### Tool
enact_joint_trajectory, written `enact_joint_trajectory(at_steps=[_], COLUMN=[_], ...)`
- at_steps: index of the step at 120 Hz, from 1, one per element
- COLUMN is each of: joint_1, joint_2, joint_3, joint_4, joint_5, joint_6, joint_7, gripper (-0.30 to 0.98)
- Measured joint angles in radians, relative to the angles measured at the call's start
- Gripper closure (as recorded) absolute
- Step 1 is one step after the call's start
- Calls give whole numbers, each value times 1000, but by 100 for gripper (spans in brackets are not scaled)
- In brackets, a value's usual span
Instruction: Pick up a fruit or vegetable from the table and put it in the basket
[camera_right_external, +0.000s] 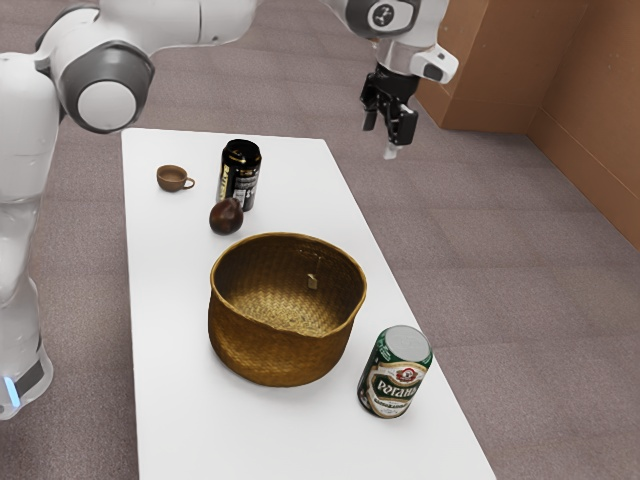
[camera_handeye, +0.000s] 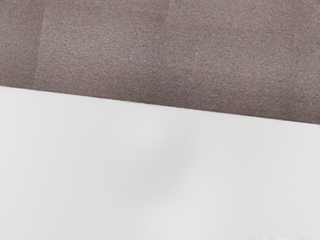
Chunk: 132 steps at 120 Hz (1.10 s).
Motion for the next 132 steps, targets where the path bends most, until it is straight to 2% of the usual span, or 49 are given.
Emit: enact_joint_trajectory(at_steps=[54,68,82,95,109,132], joint_1=[-5,-5,-17,-39,-55,-48], joint_2=[-12,-87,-201,-244,-256,-258], joint_3=[-8,-18,-61,-83,-102,-100], joint_4=[2,-82,-274,-393,-467,-492], joint_5=[-31,-47,-23,-2,56,118], joint_6=[-35,-76,-66,-34,19,81], joint_7=[21,24,28,33,39,47], gripper=[0,0,0,0,0,0])
